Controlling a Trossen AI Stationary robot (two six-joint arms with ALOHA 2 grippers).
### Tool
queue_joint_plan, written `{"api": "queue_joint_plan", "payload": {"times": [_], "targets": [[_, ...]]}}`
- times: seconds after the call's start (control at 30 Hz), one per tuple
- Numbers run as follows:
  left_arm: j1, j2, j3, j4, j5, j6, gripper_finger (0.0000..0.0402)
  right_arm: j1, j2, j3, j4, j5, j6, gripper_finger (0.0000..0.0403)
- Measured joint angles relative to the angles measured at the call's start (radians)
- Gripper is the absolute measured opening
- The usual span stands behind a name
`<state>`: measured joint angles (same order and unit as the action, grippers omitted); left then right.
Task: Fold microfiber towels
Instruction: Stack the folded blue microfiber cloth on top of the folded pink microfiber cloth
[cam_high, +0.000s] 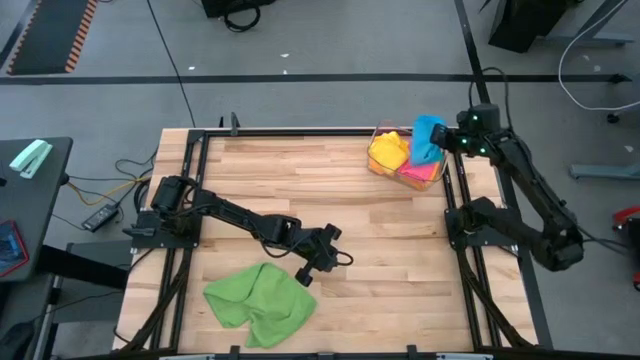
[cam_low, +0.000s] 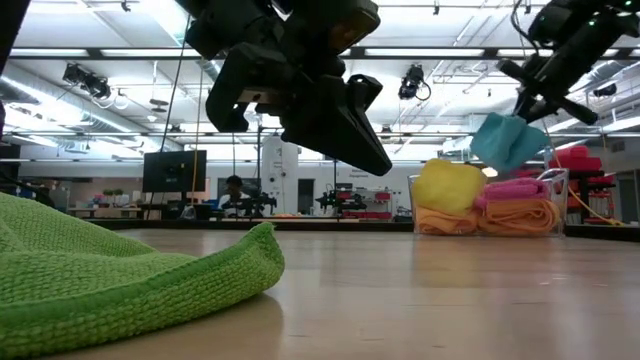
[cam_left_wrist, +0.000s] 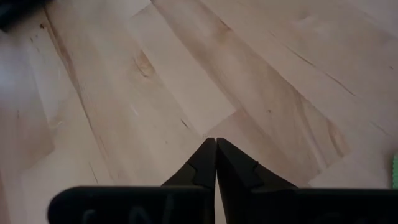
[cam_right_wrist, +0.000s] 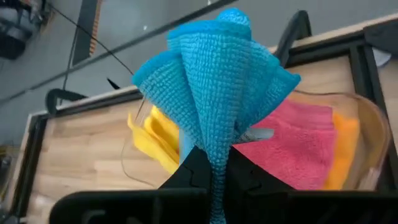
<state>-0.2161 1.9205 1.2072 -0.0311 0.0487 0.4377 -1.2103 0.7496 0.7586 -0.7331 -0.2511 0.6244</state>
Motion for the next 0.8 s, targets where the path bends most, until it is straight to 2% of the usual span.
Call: {"api": "queue_joint_plan", "payload": {"times": [0.2, 0.37, 0.5, 0.8], "targets": [[0.0, 0.0, 0.0, 0.0, 0.0, -0.003, 0.0025, -0.033, -0.019, -0.07, 0.01, -0.036, 0.005, 0.0014], [0.0, 0.0, 0.0, 0.0, 0.0, -0.007, 0.0025, -0.02, -0.026, -0.174, 0.205, -0.119, 0.069, 0.0014], [0.0, 0.0, 0.0, -0.009, 0.0, -0.008, 0.0018, -0.029, -0.025, -0.237, 0.306, -0.138, 0.107, 0.0014], [0.0, 0.0, -0.001, -0.021, 0.0, -0.008, 0.0018, -0.053, -0.025, -0.31, 0.299, -0.159, 0.11, 0.0014]]}}
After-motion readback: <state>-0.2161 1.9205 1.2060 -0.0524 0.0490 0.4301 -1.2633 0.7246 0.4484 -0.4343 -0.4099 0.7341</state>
